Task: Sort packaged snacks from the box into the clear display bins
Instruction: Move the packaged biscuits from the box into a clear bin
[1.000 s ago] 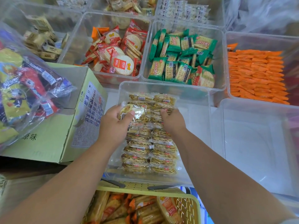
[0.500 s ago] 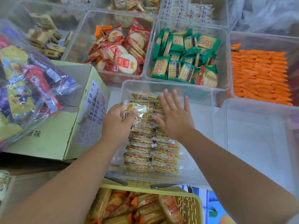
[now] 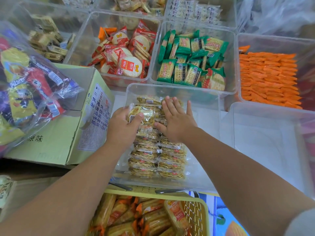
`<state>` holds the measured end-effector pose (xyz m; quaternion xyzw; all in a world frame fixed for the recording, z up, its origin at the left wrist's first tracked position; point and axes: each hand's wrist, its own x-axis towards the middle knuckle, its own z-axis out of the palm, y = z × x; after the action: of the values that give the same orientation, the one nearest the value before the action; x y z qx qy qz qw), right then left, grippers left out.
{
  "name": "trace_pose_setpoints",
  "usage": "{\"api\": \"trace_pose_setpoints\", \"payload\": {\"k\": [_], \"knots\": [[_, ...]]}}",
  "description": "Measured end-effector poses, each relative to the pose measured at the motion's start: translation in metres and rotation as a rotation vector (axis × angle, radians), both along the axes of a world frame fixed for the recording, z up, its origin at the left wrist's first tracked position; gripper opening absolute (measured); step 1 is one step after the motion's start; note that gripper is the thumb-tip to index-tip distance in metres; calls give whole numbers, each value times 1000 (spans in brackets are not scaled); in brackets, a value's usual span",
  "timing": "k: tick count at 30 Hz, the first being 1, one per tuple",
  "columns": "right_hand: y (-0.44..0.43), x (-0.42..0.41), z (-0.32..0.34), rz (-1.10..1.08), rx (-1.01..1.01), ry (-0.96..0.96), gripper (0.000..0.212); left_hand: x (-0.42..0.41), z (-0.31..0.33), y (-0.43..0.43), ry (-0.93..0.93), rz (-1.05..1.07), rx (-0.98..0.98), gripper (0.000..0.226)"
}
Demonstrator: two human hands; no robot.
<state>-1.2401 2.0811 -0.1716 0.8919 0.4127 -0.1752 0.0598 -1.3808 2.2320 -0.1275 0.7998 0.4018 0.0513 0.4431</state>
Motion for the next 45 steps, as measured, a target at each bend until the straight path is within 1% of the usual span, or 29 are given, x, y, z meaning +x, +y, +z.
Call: {"api": "trace_pose_setpoints", "payload": {"k": [3,6,7,9,10,11,12,13,14,15,17,18,19,20,21,23,25,28,30,32,34,36,37,39,40,42,43,44,45], "knots": [[-7,-3,21,-27,80,38,86,0,4,0,-60,46,-71,56],[-25,-20,46,-106,309,104,75,-8,22,-7,-170,147,-131,62],[-34,-29,55,-148,417,155,72,-13,31,-11,-214,174,-159,56],[-51,-50,75,-236,607,264,65,-23,52,-24,-276,199,-243,25],[-59,-62,84,-279,683,322,60,-29,61,-33,-293,210,-279,18],[-66,-73,93,-328,749,395,55,-35,69,-43,-304,225,-334,21],[-73,-85,102,-380,803,483,52,-42,74,-52,-303,219,-391,39],[-80,-98,109,-426,849,575,51,-50,78,-62,-275,167,-379,56],[-87,-109,117,-471,893,669,53,-60,83,-72,-249,68,-287,61],[-93,-119,122,-523,941,771,55,-70,88,-82,-264,-56,-161,54],[-108,-136,132,-672,1032,1023,54,-87,96,-96,-387,-347,184,38],[-115,-142,136,-745,1060,1168,52,-93,98,-100,-446,-483,382,37],[-122,-148,139,-790,1075,1292,50,-98,100,-105,-482,-585,548,40],[-128,-154,141,-806,1085,1367,48,-103,102,-110,-497,-645,644,46],[-134,-159,143,-810,1103,1391,44,-109,103,-113,-505,-674,674,52],[-146,-167,145,-795,1144,1370,38,-120,105,-123,-470,-670,650,63],[-155,-173,148,-785,1182,1353,40,-132,108,-131,-328,-609,528,88],[-169,-177,152,-788,1224,1316,41,-146,113,-138,-21,-487,159,123],[-178,-179,152,-774,1216,1299,47,-153,113,-142,34,-426,-131,132],[-185,-183,152,-751,1213,1285,48,-156,111,-148,-65,-355,-444,119],[-191,-187,151,-739,1196,1227,41,-156,110,-157,-148,-218,-659,81],[-194,-194,147,-707,1116,1153,32,-152,112,-164,-163,-73,-693,42],[-194,-197,144,-681,1034,1070,30,-149,113,-166,-155,-19,-679,32],[-195,-201,141,-609,846,780,36,-145,111,-171,-134,55,-651,25],[-195,-203,142,-546,762,639,49,-142,112,-172,-129,81,-645,26],[-191,-207,145,-430,661,442,80,-136,111,-177,-111,109,-642,30],[-190,-208,145,-373,623,358,85,-132,111,-181,-106,104,-648,32],[-188,-206,143,-325,586,289,83,-129,111,-184,-103,87,-648,34],[-187,-203,141,-291,558,237,74,-125,110,-188,-98,58,-627,34]]}}
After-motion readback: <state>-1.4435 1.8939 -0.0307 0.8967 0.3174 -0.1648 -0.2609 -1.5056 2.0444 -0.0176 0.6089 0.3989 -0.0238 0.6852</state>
